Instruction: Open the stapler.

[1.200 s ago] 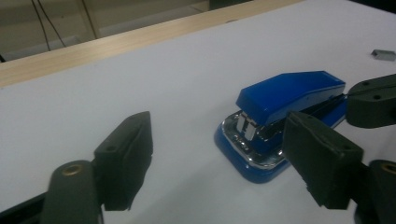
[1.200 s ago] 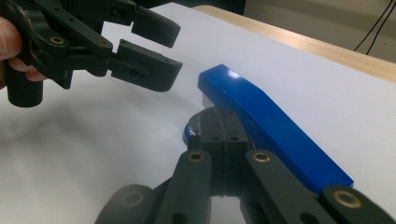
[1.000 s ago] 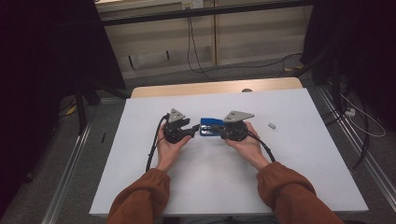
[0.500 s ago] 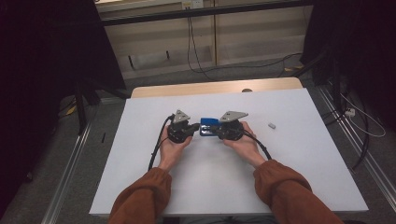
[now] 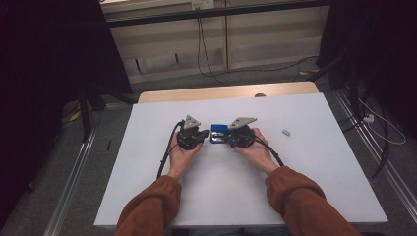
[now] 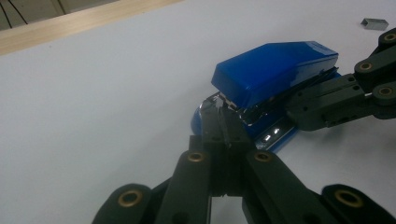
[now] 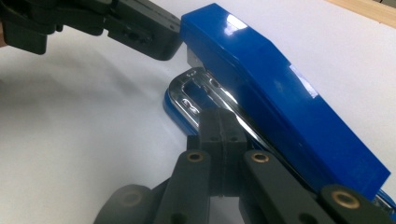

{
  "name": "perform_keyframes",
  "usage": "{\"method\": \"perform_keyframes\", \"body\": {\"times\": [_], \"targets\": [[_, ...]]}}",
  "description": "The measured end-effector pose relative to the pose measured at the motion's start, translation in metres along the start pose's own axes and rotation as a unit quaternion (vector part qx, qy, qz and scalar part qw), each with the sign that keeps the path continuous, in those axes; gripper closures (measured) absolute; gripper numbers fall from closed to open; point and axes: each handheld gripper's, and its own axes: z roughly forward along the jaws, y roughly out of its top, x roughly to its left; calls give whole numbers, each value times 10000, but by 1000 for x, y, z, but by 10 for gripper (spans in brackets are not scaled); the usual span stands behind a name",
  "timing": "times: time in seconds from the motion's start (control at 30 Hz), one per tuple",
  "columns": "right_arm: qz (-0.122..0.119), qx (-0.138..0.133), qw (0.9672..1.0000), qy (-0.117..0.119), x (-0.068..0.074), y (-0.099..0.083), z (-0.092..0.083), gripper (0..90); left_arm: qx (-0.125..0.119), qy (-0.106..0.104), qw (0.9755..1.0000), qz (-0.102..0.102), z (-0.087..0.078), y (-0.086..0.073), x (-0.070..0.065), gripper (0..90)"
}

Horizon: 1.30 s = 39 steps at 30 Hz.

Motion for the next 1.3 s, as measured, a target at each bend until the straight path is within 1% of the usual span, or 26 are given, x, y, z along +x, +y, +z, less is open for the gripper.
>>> {"method": "perform_keyframes", "body": {"times": [0.07, 0.1, 0.2, 0.23, 0.3, 0.33, 0.37, 0.47, 0.53, 0.57, 0.67, 0.77, 0.83, 0.97, 1.0, 1.07, 1.13, 1.3], "targets": [[-17, 12, 10000, 4, 0, 0, 0, 900, 12, -7, 10000, 38, 2, 1, -1, 900], [-10, 16, 10000, 2, 0, 0, 0, 900, 35, 25, 10000, 82, 3, 1, -1, 900], [13, 4, 10000, 7, -1, 0, 1, 900, 40, 61, 9999, 123, 4, 2, -1, 900], [30, -13, 10000, 5, -1, 0, 1, 900, 59, 148, 9997, 177, 7, 2, -2, 900], [121, -42, 9999, 7, -2, -1, 2, 900, 133, 207, 9993, 275, 9, 2, -1, 900], [126, -35, 9999, 6, -3, -1, 2, 900, 150, 155, 9994, 275, 10, 1, 0, 900], [109, -26, 9999, -40, -3, 0, 1, 900, 111, 96, 9997, 202, 10, 0, 0, 900], [161, -39, 9998, -54, -3, -1, 1, 900, 100, 101, 9996, 262, 9, 1, 0, 900], [162, -34, 9998, -62, -2, -1, 1, 900, 10, 86, 9998, 191, 7, 2, 1, 900], [162, -35, 9998, -76, -2, -1, 1, 900, -36, 78, 9998, 195, 6, 3, 1, 900], [145, -32, 9998, -98, -1, -1, 1, 900, -4, 47, 9997, 226, 6, 4, 1, 900], [113, -49, 9999, -104, -1, -1, 1, 900, -22, 37, 9999, 158, 6, 5, 0, 900], [124, -46, 9999, -110, -1, -1, 1, 900, -22, 38, 9999, 150, 6, 5, 0, 900], [143, -50, 9998, -92, -1, -1, 1, 900, -64, -11, 9999, 116, 5, 6, 2, 900], [135, -53, 9998, -98, -1, -1, 1, 900, -94, -21, 9999, 76, 4, 7, 2, 900], [108, -49, 9999, -117, -1, -1, 1, 900, -104, -6, 9999, 91, 4, 8, 1, 900], [124, -52, 9998, -113, -1, -1, 1, 900, -132, -15, 9999, 56, 3, 8, 1, 900], [128, -55, 9998, -114, -1, -1, 1, 900, -177, -13, 9998, 71, 2, 9, 0, 900]]}}
